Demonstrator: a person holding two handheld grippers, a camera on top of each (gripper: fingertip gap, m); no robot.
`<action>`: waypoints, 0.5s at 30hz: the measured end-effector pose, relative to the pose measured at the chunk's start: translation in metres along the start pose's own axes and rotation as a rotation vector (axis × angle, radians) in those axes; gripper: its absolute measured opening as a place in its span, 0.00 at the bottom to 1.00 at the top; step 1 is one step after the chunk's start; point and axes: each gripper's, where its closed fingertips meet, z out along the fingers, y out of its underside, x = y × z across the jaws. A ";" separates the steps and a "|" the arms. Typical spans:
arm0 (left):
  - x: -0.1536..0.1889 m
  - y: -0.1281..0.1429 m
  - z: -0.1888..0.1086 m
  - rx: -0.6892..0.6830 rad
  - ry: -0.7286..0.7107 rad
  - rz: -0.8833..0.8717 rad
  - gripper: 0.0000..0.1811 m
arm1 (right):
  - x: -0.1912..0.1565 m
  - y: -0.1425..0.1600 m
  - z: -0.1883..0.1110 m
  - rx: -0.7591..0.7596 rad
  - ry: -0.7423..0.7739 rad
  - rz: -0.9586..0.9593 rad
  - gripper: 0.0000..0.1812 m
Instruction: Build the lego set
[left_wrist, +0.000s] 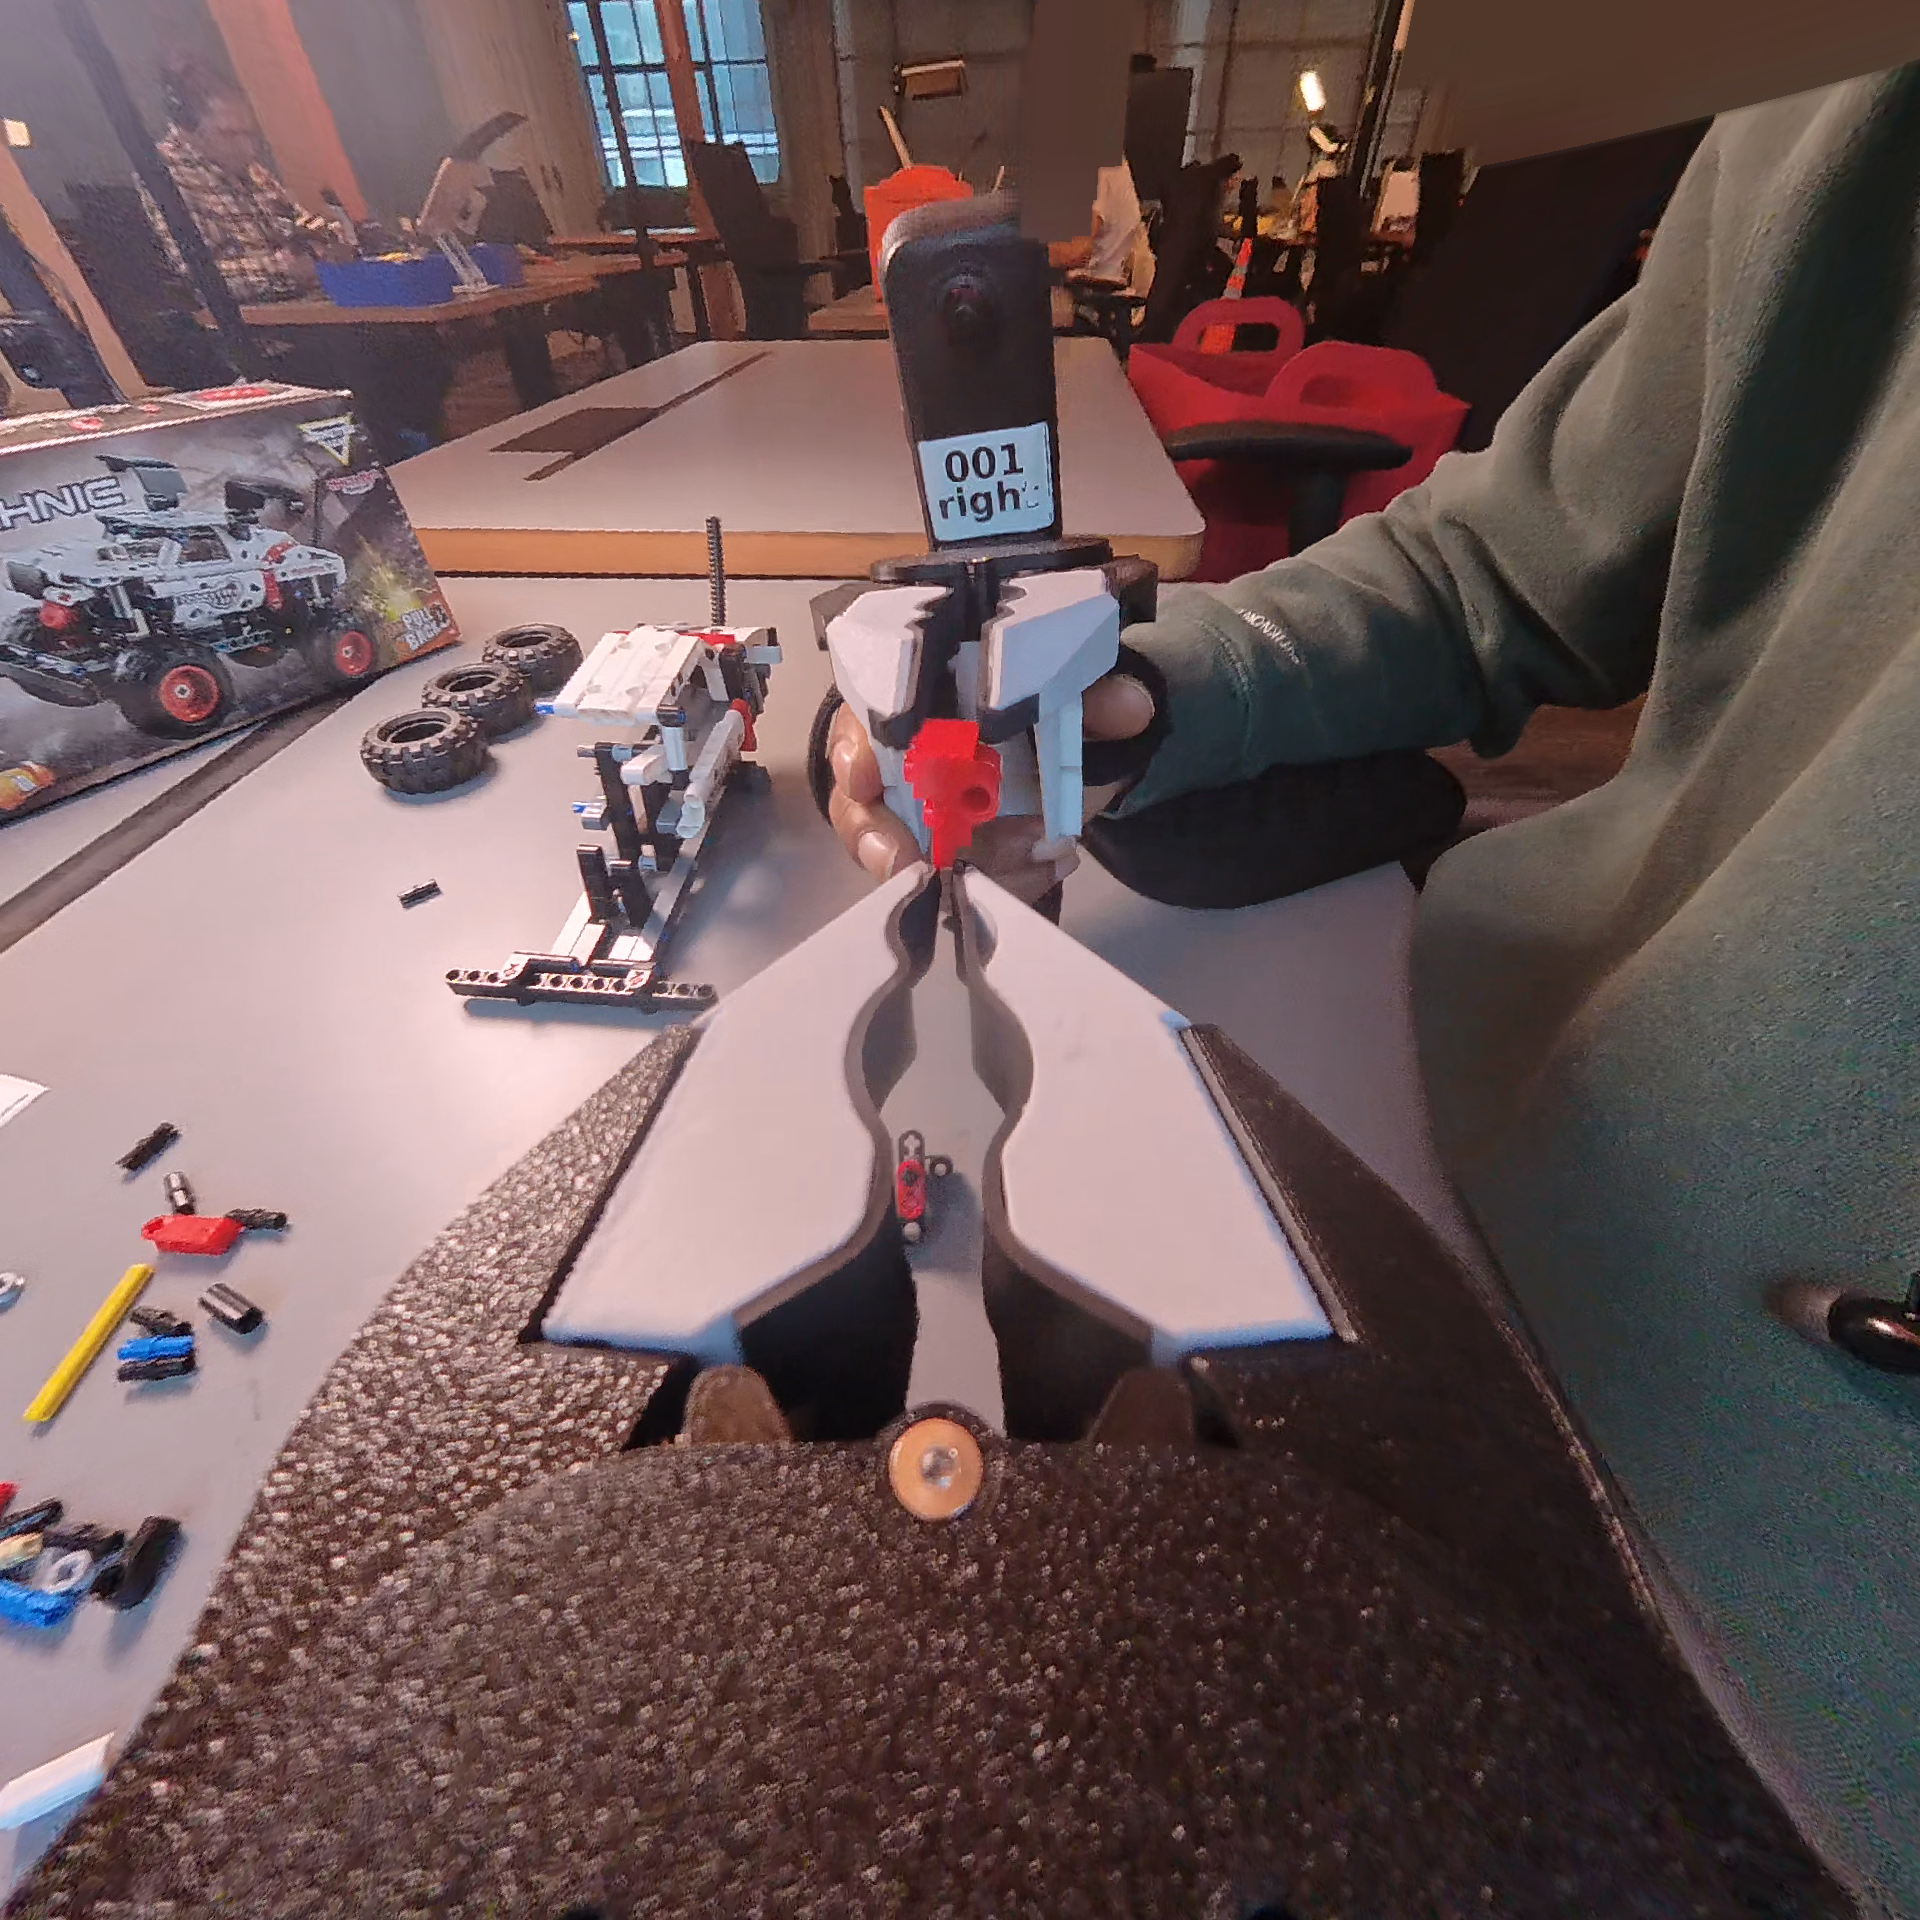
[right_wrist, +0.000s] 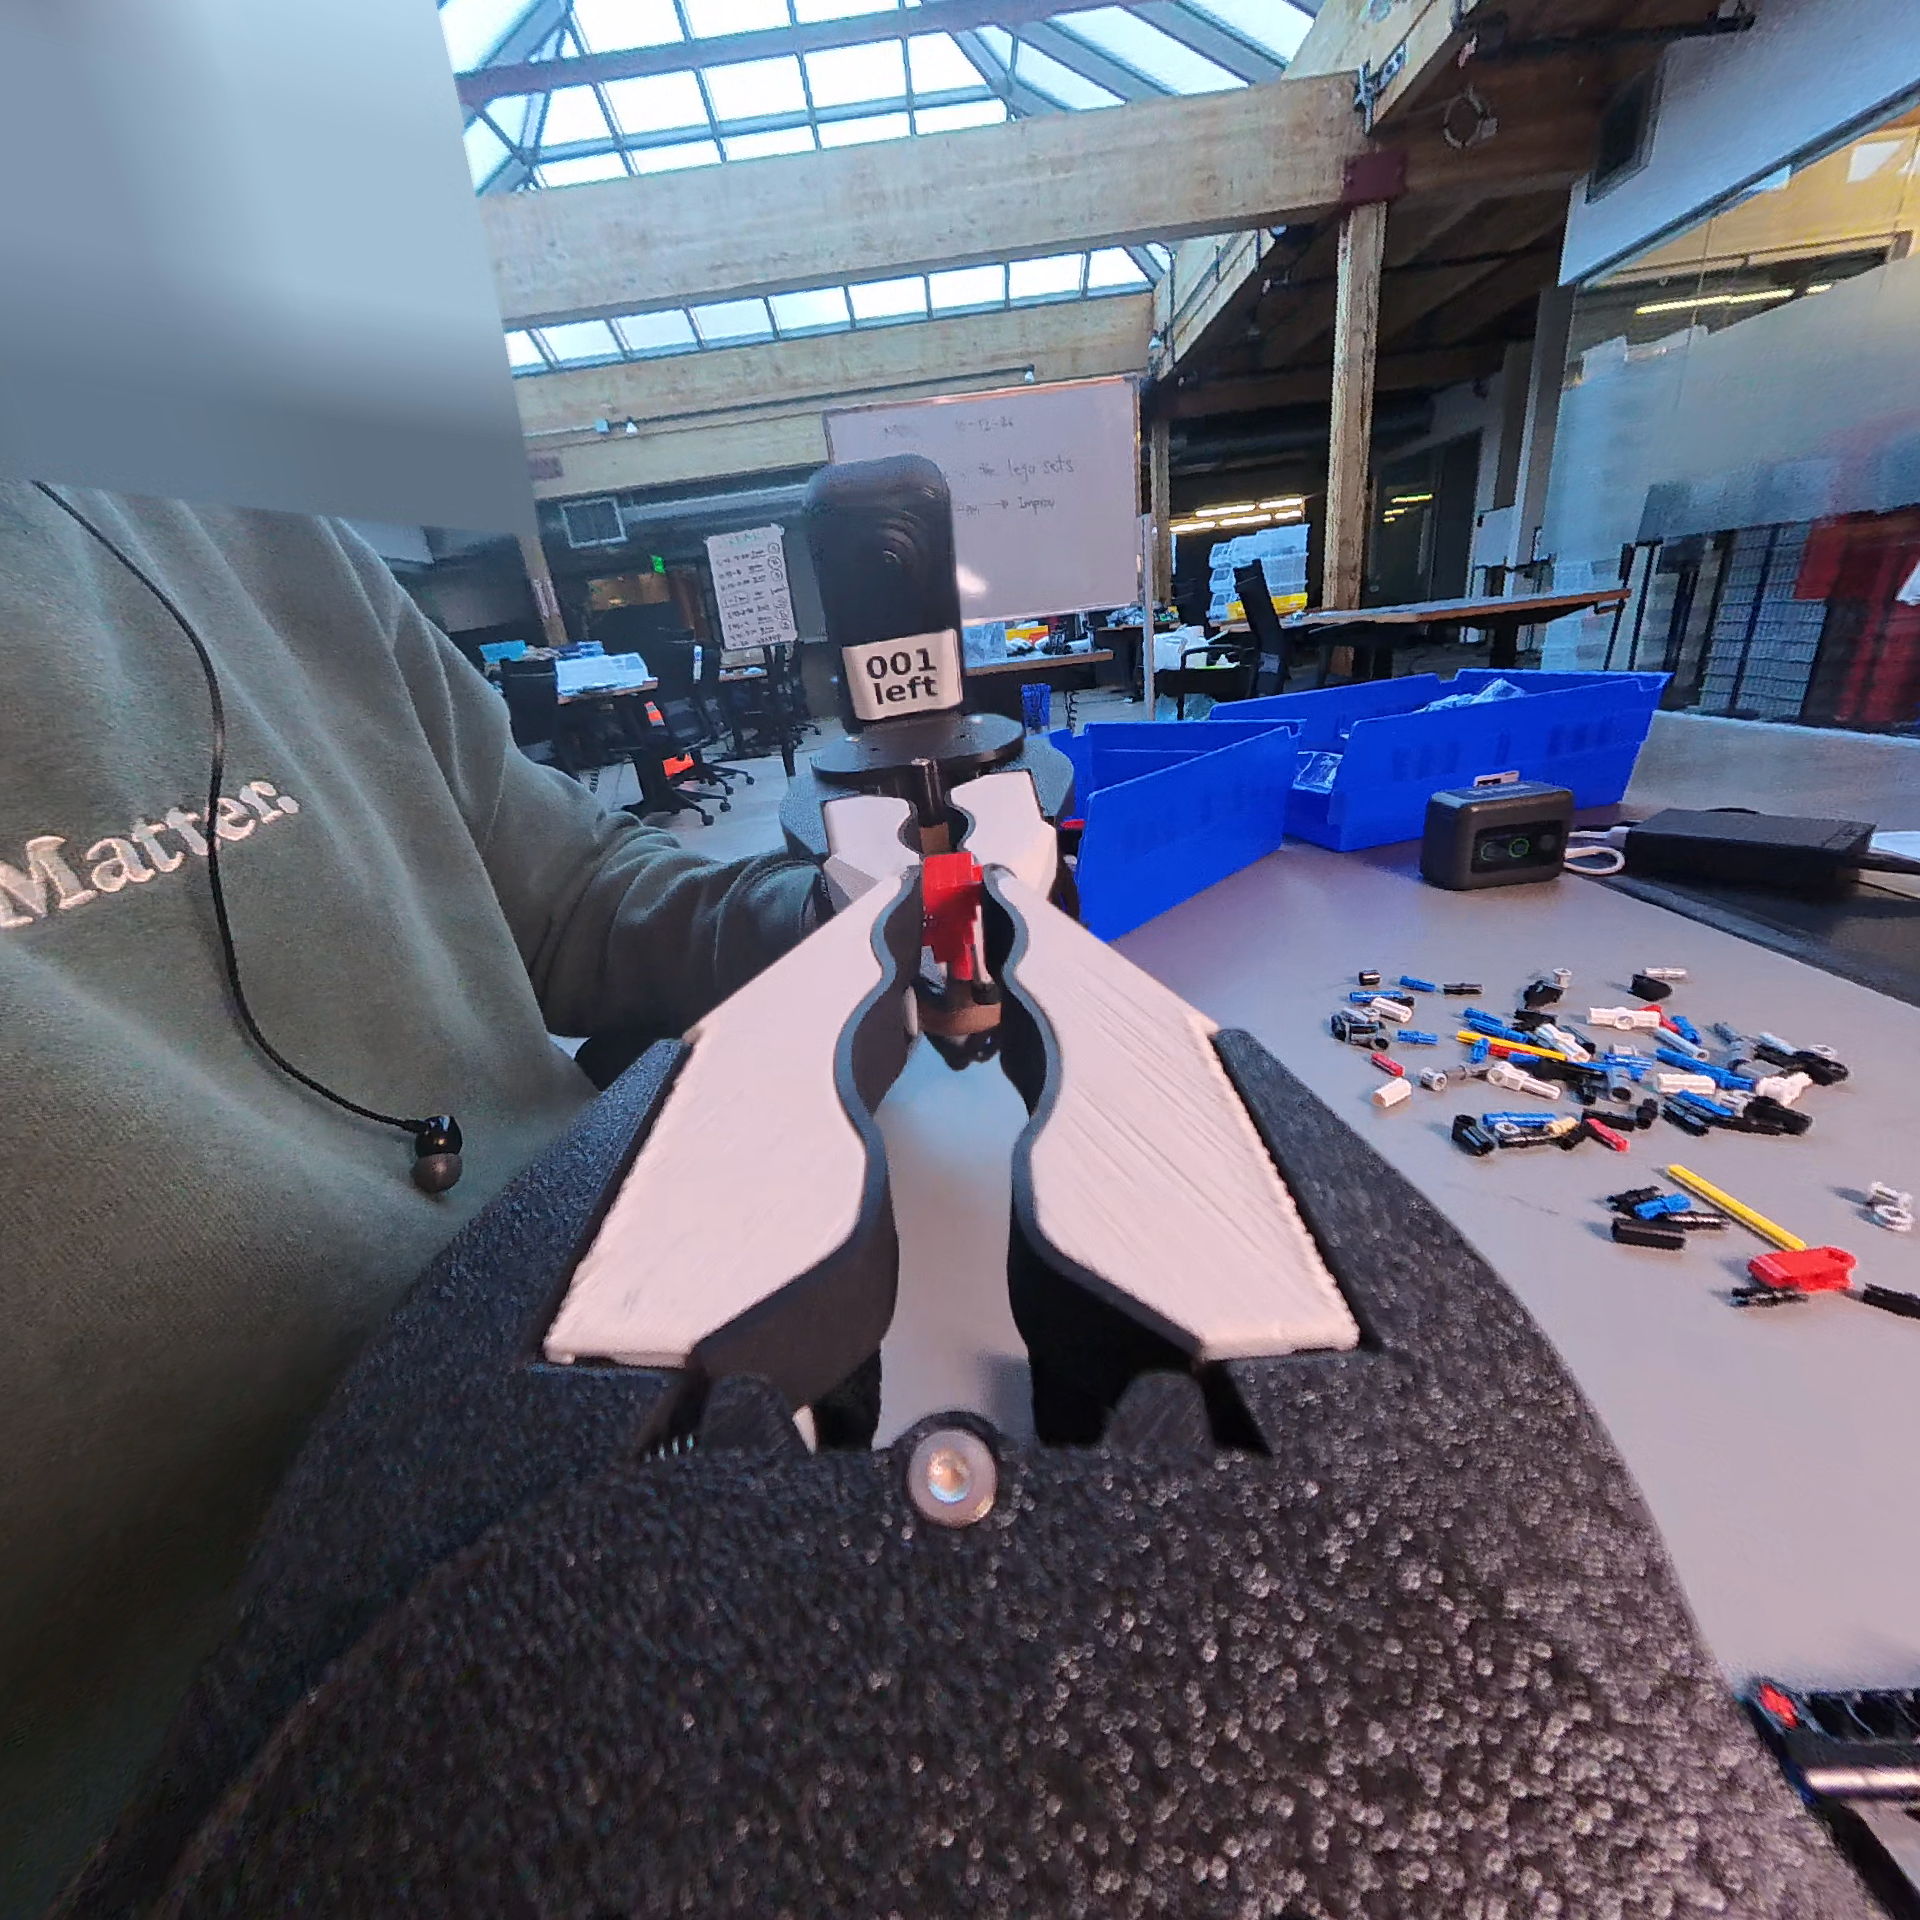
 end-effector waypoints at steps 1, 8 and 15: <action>-0.002 0.002 -0.001 -0.016 -0.017 0.021 0.00 | 0.003 0.001 -0.001 -0.010 0.010 0.004 0.06; -0.010 0.008 -0.009 -0.077 -0.079 0.094 0.00 | 0.015 0.009 0.000 -0.046 0.061 0.038 0.06; -0.013 0.000 -0.008 0.038 -0.023 -0.137 0.12 | 0.013 -0.002 0.002 0.037 0.043 0.107 0.06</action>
